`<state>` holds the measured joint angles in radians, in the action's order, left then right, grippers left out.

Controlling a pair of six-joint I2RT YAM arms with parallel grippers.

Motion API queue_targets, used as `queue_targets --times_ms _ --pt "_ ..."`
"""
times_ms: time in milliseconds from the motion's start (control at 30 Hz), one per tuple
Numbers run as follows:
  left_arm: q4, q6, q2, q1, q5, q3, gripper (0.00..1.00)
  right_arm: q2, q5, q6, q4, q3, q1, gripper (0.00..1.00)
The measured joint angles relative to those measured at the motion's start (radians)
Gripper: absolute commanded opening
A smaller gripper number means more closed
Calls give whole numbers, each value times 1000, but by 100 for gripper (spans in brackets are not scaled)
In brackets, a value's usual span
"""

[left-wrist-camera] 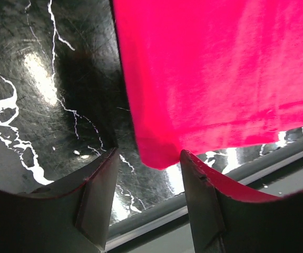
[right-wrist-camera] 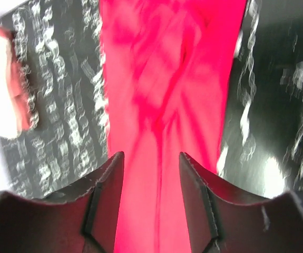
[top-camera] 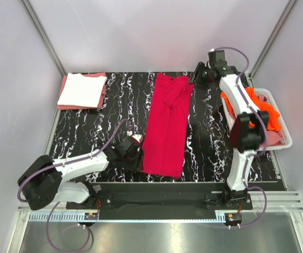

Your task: Fold and stack the t-shirts

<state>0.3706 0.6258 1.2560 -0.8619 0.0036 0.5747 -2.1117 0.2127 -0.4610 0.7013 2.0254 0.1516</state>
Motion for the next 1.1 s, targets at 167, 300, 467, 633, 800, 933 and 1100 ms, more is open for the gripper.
queue_targets --times_ms 167,300,467,633,800,933,1100 --pt "-8 -15 9 0 -12 -2 47 332 11 -95 -26 -410 44 53" --pt "-29 -28 31 1 -18 -1 33 521 8 -174 -22 -750 156 53" --pt "-45 -21 32 1 -16 -11 7 730 26 -301 -32 -1096 267 52" --pt "-111 6 1 3 15 -57 0 990 23 -451 -51 -1339 375 52" --pt "-172 49 -18 0 43 -95 0 1069 18 -567 -95 -1471 491 52" --pt "-185 71 -26 -7 51 -106 0 1073 13 -633 -143 -1539 538 52" --pt "-182 84 -31 -18 55 -109 1 1077 -14 -671 -195 -1567 544 52"
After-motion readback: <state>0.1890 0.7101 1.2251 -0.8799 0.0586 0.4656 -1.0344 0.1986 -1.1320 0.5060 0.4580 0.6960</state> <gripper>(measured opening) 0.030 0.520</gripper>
